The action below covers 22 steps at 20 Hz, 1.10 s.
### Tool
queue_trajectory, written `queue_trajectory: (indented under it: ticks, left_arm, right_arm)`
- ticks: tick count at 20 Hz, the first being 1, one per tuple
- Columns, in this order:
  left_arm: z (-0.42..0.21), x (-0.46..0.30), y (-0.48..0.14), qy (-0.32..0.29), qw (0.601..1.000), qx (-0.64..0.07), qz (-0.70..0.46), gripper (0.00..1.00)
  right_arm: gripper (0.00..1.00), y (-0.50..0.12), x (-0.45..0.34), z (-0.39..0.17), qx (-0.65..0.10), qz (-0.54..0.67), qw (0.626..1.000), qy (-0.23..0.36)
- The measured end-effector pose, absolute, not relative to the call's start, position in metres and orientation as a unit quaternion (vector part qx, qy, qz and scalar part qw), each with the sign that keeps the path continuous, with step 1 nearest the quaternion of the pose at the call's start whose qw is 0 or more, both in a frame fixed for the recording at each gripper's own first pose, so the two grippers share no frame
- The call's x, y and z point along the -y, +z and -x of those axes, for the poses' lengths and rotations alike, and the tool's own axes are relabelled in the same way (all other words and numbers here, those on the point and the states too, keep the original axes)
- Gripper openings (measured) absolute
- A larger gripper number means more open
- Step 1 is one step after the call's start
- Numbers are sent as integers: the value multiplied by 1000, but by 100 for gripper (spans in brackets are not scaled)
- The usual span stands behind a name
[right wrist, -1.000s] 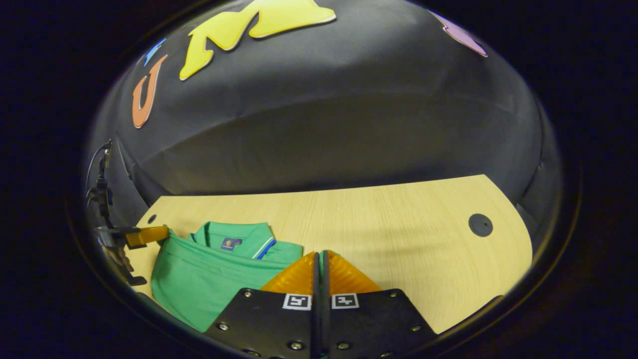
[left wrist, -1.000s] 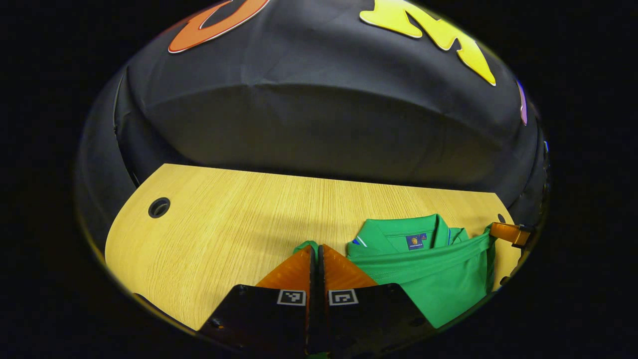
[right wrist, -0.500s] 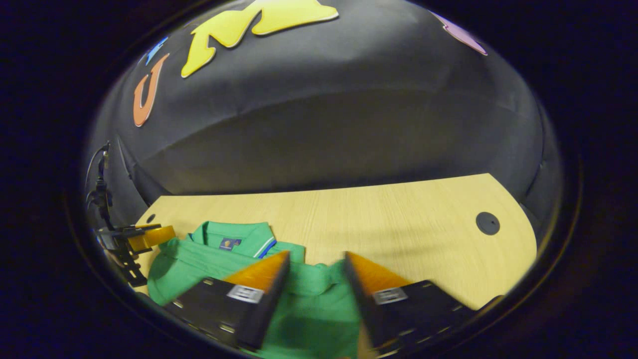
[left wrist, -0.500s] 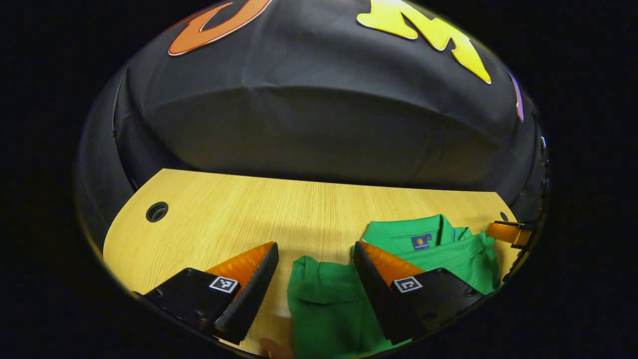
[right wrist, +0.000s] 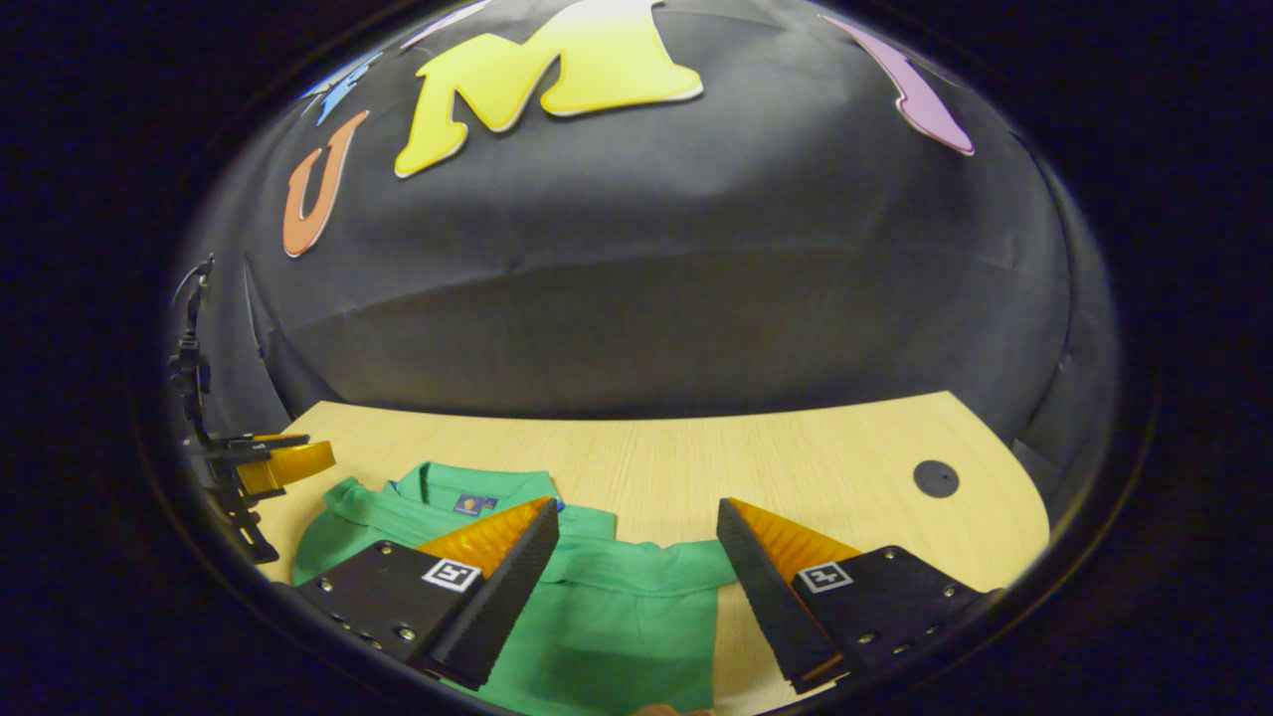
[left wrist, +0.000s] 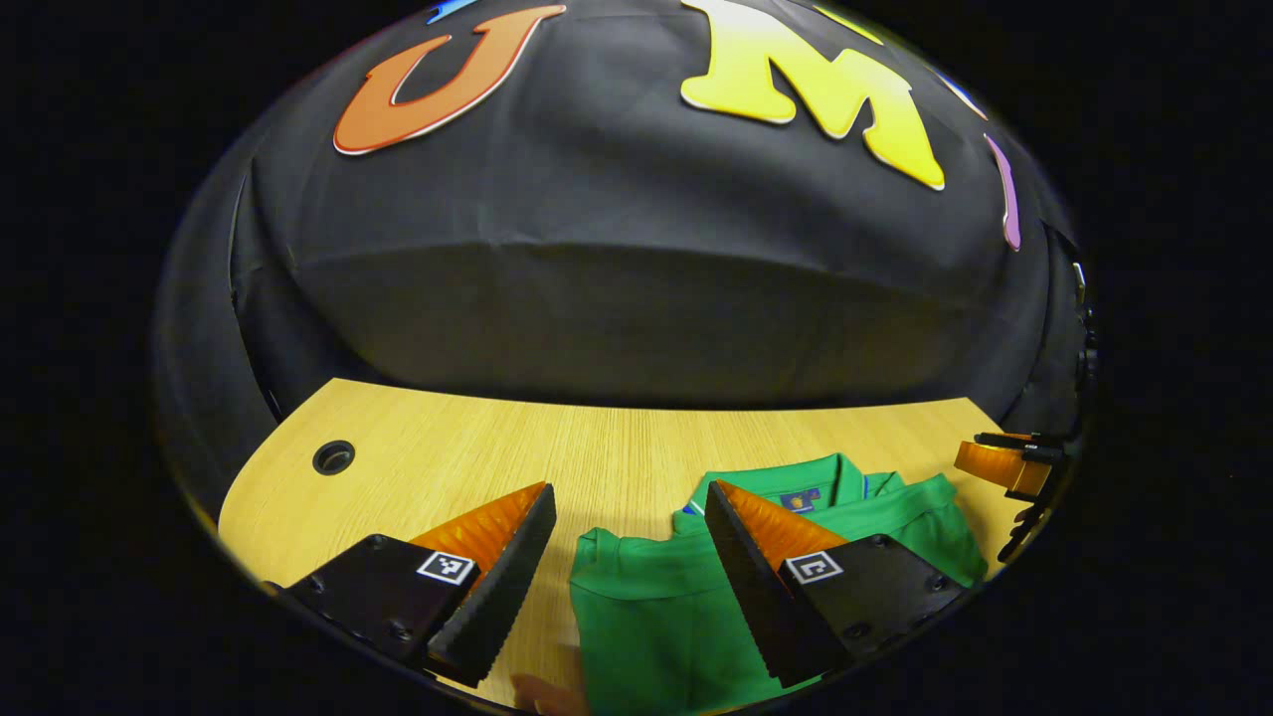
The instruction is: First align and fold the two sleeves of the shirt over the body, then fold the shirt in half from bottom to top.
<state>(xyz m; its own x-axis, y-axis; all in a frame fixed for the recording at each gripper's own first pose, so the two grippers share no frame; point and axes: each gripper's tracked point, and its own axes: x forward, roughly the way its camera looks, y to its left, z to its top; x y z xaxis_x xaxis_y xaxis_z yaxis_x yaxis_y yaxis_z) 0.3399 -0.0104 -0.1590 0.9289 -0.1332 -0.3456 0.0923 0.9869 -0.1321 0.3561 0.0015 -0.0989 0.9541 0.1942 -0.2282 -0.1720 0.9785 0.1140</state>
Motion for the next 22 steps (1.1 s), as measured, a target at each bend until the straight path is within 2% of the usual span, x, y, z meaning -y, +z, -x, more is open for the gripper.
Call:
queue_trajectory:
  ticks: [5,13,22]
  left_arm:
    - [-303,13,-95,-65,991,-112,32,97]
    - [-210,13,-9,-68,997,-32,13,96]
    - [-101,8,37,-46,999,17,11,96]
  right_arm:
    - [99,-55,-2,-314,-66,-37,993,88]
    - [99,9,4,-208,4,-20,996,82]
    - [99,38,0,-86,41,-11,995,88]
